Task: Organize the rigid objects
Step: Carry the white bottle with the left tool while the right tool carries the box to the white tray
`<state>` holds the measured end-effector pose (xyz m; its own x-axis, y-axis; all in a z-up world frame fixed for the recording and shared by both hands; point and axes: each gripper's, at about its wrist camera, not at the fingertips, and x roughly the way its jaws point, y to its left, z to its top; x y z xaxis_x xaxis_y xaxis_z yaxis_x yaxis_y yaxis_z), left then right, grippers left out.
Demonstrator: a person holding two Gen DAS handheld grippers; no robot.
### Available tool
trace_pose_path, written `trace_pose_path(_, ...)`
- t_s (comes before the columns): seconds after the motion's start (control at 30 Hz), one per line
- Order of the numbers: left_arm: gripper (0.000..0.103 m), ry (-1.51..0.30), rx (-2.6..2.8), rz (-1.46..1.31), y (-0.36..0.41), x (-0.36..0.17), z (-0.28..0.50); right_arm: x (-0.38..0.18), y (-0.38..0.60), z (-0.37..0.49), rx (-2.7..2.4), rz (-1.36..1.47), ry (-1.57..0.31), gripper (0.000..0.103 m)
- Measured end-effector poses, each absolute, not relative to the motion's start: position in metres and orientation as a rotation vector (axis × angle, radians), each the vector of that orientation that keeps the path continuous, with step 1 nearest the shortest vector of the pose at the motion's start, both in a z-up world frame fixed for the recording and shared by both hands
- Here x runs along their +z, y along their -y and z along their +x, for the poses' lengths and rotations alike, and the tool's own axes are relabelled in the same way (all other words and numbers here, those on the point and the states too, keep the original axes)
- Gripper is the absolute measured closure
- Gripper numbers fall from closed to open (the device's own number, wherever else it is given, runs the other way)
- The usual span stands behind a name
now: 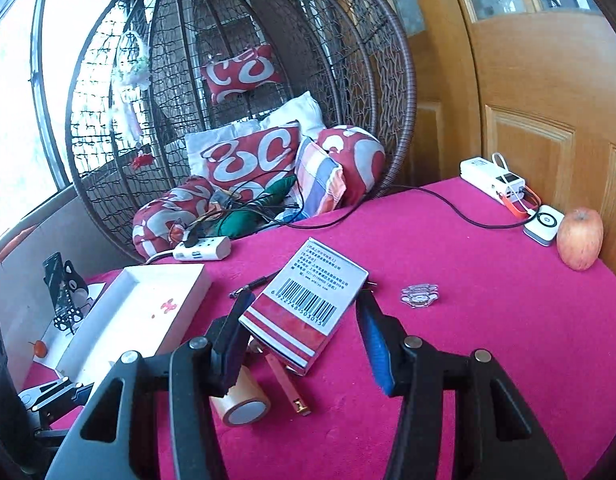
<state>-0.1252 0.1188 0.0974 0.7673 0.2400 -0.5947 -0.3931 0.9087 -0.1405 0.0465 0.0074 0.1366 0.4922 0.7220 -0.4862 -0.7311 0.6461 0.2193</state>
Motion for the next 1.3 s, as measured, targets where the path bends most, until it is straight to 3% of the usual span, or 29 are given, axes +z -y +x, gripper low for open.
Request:
trace_pose_path(0.7, 0.067, -0.494, 0.557, -0.364, -0.178, 0.107, -0.202, 0.154, -0.066, -0.010, 1.023, -0.141, -0.535, 0.051)
trace_pose_path(1.3, 0.067, -0.521, 0.717, -0.423, -0.264, 0.103, -0.220, 0.152, -0.154, -0.066, 1.201, -0.309, -0.533, 0.051)
